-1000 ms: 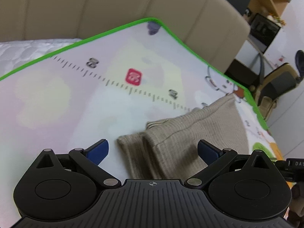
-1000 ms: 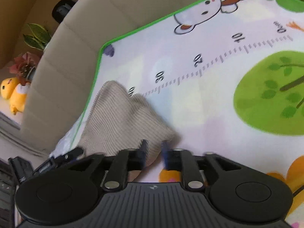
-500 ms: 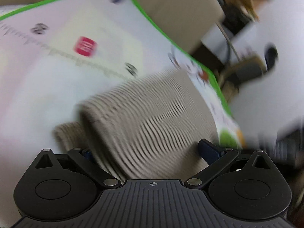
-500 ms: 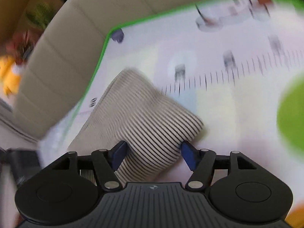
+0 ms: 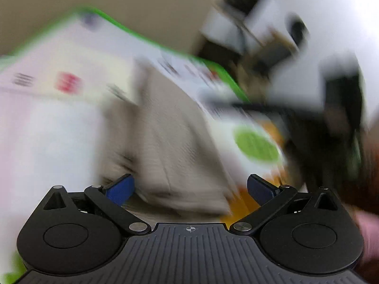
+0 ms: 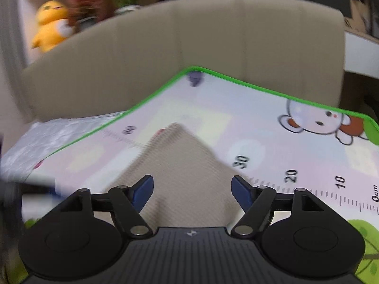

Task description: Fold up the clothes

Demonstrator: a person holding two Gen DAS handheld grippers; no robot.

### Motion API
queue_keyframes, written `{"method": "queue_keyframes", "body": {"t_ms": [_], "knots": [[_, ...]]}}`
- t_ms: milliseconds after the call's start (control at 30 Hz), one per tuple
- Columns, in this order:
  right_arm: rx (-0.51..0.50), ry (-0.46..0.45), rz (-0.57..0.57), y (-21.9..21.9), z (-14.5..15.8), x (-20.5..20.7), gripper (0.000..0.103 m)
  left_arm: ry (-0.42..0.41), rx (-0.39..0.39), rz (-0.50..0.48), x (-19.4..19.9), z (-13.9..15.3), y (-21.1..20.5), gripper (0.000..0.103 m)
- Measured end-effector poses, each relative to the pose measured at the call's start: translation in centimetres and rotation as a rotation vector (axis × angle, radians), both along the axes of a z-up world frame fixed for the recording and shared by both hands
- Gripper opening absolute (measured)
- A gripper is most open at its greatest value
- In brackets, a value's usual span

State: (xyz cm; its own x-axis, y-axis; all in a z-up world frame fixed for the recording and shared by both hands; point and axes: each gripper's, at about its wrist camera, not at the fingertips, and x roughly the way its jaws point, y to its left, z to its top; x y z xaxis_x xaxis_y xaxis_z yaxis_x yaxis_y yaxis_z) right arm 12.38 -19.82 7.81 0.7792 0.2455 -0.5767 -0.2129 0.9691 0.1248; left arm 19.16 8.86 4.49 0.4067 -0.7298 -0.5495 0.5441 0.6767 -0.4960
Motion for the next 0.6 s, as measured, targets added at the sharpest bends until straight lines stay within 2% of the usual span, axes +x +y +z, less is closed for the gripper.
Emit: {"method": "queue_keyframes", "body": {"t_ms": [133, 200, 267, 333, 433, 500, 533, 600], "knots": [[-0.114, -0.105, 0.114, 4.1, -0.5, -2.8, 0.076, 0.09, -0.081, 0.289, 2.7, -0.6, 4.0, 0.103], [-0.142, -0.095, 0.169, 6.6, -1.5, -2.7, 0.078, 0.143, -0.095, 0.385, 3.8, -1.6, 4.5, 0.103], [-0.18, -0.067, 0.213, 9.0, -3.0, -2.2, 0.08, 0.205, -0.091, 0.403, 4.6, -3.6, 3.5, 0.103], [-0.266, -0.047, 0.246, 10.9, -5.0, -1.8, 0.079, 0.274, -0.089, 0.398, 5.3, -5.7, 2.5, 0.103], [-0.298, -0.007, 0.242, 10.5, -6.2, -1.3, 0.06, 0.252, -0.014, 0.38, 5.1, -7.0, 0.7, 0.102], [-0.273, 0.024, 0.235, 8.8, -5.9, -1.2, 0.059, 0.217, 0.007, 0.359, 4.9, -6.8, 0.3, 0.099], [-0.273, 0.031, 0.242, 8.1, -5.5, -1.4, 0.06, 0.227, -0.005, 0.348, 4.9, -6.9, 0.0, 0.098], [-0.281, 0.045, 0.259, 6.4, -4.6, -2.0, 0.062, 0.257, -0.041, 0.32, 5.0, -7.1, -0.2, 0.087]]}}
